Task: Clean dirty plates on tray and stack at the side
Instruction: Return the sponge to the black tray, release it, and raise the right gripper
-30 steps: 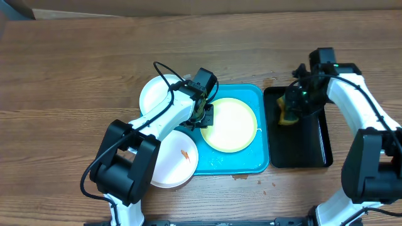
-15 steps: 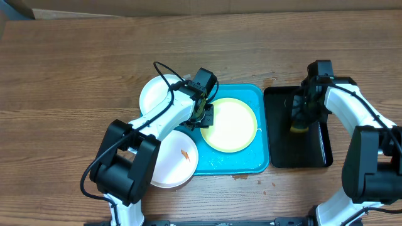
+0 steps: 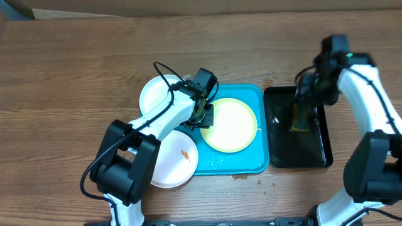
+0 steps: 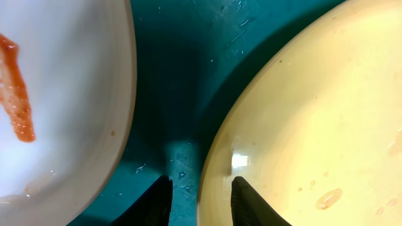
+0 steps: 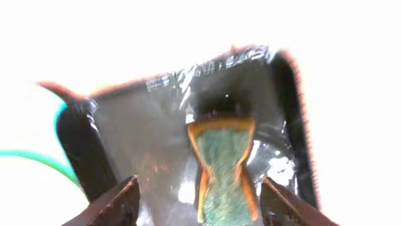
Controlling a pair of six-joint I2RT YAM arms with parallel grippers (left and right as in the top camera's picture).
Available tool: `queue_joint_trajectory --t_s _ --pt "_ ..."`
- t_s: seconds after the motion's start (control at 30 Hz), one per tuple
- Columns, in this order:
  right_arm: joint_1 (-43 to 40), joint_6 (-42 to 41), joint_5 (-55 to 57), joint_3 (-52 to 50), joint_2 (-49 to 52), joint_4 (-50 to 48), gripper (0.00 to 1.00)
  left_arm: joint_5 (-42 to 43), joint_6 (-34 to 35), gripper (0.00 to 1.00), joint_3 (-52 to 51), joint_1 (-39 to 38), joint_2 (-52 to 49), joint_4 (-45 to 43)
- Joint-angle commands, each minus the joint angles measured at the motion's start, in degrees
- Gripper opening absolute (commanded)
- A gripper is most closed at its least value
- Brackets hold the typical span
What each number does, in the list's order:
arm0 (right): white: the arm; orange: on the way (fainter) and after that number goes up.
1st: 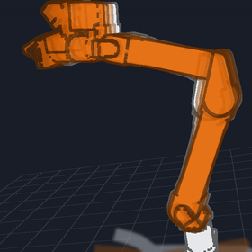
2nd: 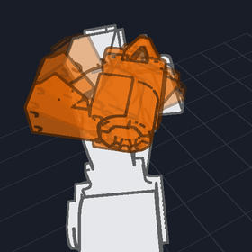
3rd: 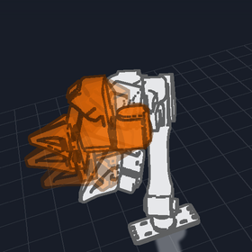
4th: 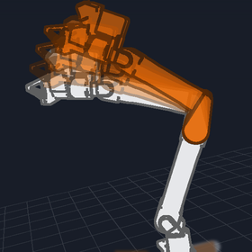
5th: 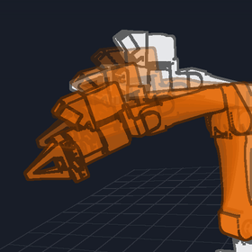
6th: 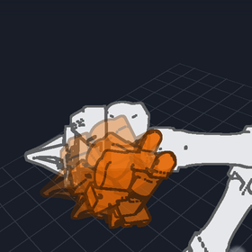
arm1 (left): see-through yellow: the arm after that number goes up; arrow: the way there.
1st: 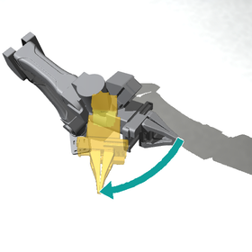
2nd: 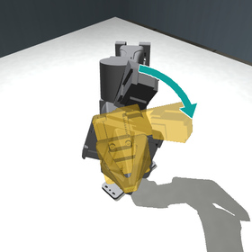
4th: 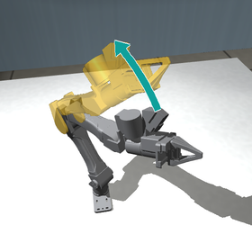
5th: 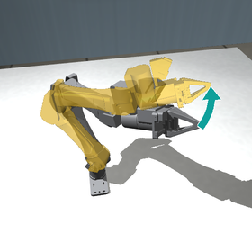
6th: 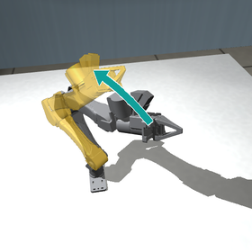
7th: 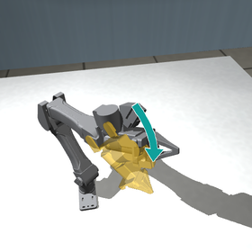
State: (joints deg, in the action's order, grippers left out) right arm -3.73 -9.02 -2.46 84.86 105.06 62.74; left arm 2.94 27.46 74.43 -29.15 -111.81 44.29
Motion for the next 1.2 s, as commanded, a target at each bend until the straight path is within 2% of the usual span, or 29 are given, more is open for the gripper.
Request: queue_joint_trajectory --t_s 0.0,0.07,0.1,0.27,0.5,0.67,0.83,0.93,1.17 --pt "-3.63 -1.09 -0.17 4.37 -0.85 1.07 0.72 0.02 -0.02 0.33 -0.46 -0.09 -1.01 -0.04" --pt "-5.92 -1.07 -0.15 4.48 -0.85 1.05 0.99 0.02 -0.02 0.34 -0.46 -0.07 -1.01 -0.02" --pt "-6.95 -1.09 -0.22 4.46 -0.83 1.16 1.0 0.02 -0.02 0.34 -0.46 -0.07 -1.01 -0.02" --pt "-10.56 -1.31 -0.2 4.42 -0.83 1.66 1.0 0.07 0.0 0.34 -0.46 -0.09 -1.01 0.02" --pt "-11.41 -1.31 -0.2 4.42 -0.83 1.66 1.0 0.07 0.0 0.33 -0.46 -0.09 -1.01 0.48" --pt "-11.41 -1.31 -0.2 4.42 -0.83 1.66 1.0 0.07 0.0 0.24 -0.46 -0.11 -1.01 0.52" --pt "-11.41 -1.31 -0.2 4.42 -0.83 1.66 1.0 0.11 0.02 0.23 -0.46 -0.15 -1.01 0.52" --pt "-11.41 -1.31 -0.2 4.42 -0.83 1.66 1.0 1.05 0.0 0.18 -0.46 -0.31 -1.03 0.92" --pt "-11.41 -1.31 -0.2 4.42 -0.83 1.66 1.0 0.92 -0.04 0.2 -0.46 -1.2 -1.03 0.92"
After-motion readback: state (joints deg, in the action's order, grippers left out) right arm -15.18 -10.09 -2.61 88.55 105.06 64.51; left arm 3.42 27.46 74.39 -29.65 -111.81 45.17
